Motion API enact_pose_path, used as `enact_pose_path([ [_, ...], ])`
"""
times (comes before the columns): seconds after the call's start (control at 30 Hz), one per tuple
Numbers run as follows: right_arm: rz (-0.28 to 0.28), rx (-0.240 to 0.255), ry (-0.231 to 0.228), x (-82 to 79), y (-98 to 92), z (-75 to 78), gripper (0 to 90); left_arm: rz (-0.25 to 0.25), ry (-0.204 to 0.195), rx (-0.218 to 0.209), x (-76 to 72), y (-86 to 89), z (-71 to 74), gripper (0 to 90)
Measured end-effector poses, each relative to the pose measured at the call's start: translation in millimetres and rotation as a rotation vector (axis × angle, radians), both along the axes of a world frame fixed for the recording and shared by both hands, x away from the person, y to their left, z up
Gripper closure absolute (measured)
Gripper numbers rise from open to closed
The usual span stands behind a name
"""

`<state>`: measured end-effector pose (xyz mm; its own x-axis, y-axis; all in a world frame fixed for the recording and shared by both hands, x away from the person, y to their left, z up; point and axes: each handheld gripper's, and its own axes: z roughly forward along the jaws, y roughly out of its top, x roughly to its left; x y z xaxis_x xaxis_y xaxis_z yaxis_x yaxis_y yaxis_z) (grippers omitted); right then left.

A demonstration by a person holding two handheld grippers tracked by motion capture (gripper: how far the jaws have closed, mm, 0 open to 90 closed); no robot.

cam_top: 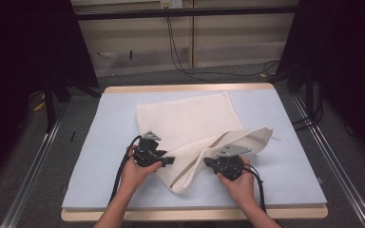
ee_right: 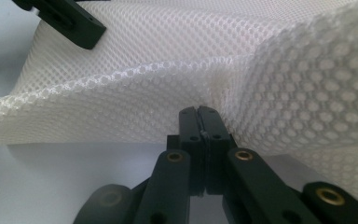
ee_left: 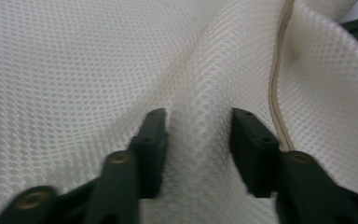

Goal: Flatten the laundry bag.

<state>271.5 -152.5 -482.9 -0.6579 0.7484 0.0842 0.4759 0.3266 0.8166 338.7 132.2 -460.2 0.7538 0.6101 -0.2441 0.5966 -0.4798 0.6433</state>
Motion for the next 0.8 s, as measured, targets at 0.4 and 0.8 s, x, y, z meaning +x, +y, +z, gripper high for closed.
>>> enact_pose_path([
  [0.4,-0.035,0.015,0.033,-9.1,-17.0,0.5,89.9,0.073,-0.011,0.012,7.4,1.1,2.5,83.4],
  [0.8,-0.002,0.019,0.009,-15.0,-15.5,30.1,90.0,0.076,-0.011,0.006,9.1,1.0,4.2,83.4],
])
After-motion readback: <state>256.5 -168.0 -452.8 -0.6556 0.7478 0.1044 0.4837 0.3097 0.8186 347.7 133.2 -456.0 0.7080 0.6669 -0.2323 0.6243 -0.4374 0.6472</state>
